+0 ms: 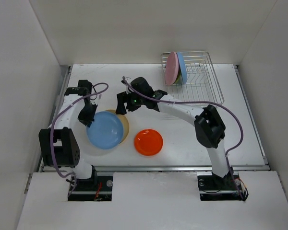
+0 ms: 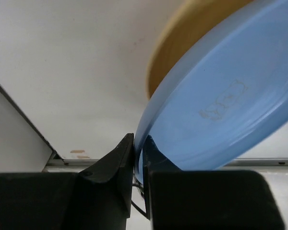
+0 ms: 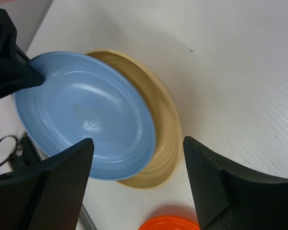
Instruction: Unload the plates from the dish rack
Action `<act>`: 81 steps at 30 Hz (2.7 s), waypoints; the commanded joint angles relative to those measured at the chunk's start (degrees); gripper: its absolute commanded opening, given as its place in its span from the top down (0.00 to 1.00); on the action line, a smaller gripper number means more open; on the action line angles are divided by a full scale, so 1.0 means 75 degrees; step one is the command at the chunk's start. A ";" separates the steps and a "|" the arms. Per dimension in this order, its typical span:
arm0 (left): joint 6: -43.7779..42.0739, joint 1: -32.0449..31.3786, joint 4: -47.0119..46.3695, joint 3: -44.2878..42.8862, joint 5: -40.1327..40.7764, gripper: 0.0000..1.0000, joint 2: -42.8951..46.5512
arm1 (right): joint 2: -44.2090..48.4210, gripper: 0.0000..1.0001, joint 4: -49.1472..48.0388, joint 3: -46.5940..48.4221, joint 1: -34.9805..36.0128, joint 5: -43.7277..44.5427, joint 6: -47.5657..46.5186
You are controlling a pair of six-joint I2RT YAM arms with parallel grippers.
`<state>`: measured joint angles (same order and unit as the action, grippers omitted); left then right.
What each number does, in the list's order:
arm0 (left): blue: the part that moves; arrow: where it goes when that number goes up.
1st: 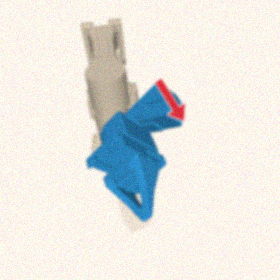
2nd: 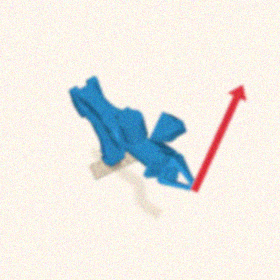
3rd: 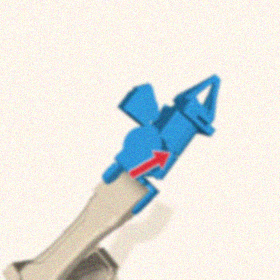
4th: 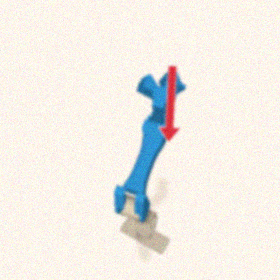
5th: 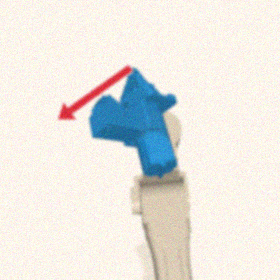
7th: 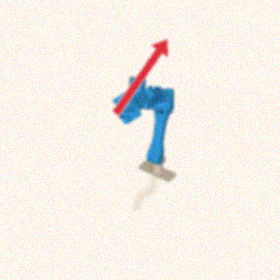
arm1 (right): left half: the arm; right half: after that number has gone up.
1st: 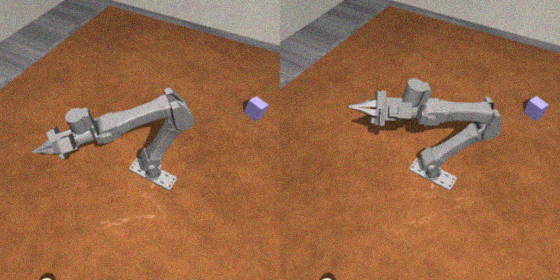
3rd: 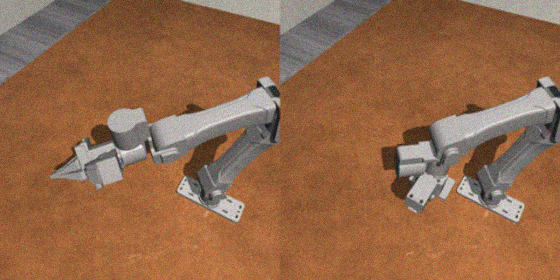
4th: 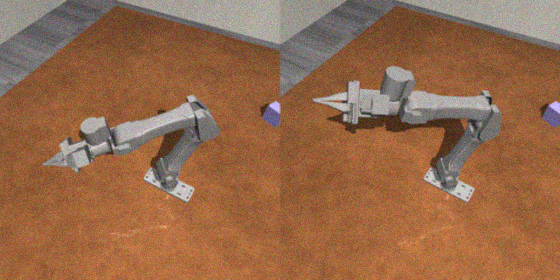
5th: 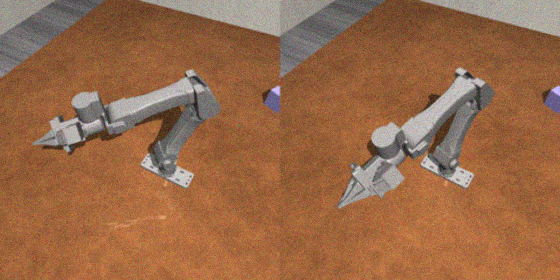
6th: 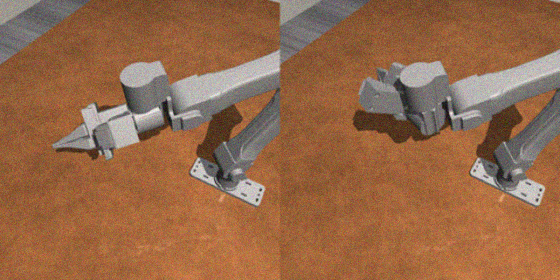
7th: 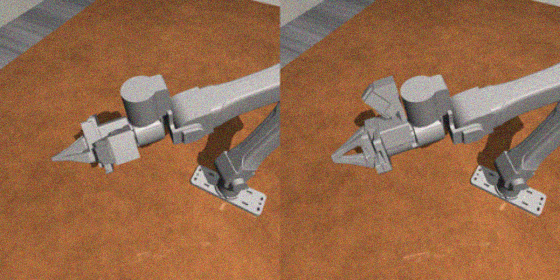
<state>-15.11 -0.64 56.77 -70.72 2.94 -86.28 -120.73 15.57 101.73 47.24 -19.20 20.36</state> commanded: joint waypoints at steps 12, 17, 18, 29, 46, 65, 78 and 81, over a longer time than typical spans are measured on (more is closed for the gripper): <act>0.0199 0.0004 -0.0282 -0.0613 0.0147 1.00 -0.1808 | 0.2677 0.15 0.0747 -0.0978 0.0006 0.2572 -0.0066; 0.0129 0.0004 -0.0199 -0.0533 0.0368 0.91 -0.1879 | 0.3136 0.12 0.0818 -0.1247 0.0006 0.3028 -0.0206; 0.0128 -0.0077 -0.0199 -0.0532 0.0474 0.80 -0.1798 | 0.3240 0.11 0.0818 -0.1248 0.0006 0.3180 -0.0207; 0.0128 -0.0219 -0.0129 -0.0520 0.1003 0.40 -0.1482 | 0.3816 0.05 0.1556 -0.0874 -0.0578 0.4900 -0.0044; 0.0668 -0.0219 0.0036 -0.1247 0.1202 0.31 0.0043 | 0.0770 0.33 0.1569 0.1564 -0.2771 0.8562 -0.1847; 0.0738 -0.0219 0.0176 -0.1469 0.0909 0.31 -0.0390 | 0.0149 0.34 0.1042 0.1283 -0.3158 0.8526 -0.1847; 0.0738 -0.0219 0.0317 -0.1469 0.0839 0.31 -0.0461 | 0.0276 0.97 0.0619 0.1460 -0.3334 0.8757 -0.1695; 0.0738 -0.0219 0.0317 -0.1469 0.0839 0.31 -0.0461 | 0.0475 1.00 0.0619 0.1459 -0.3334 0.9320 -0.1695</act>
<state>-10.15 -2.20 57.34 -79.66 9.52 -89.62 -121.30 23.57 112.33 21.91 45.50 7.33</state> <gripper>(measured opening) 0.691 0.010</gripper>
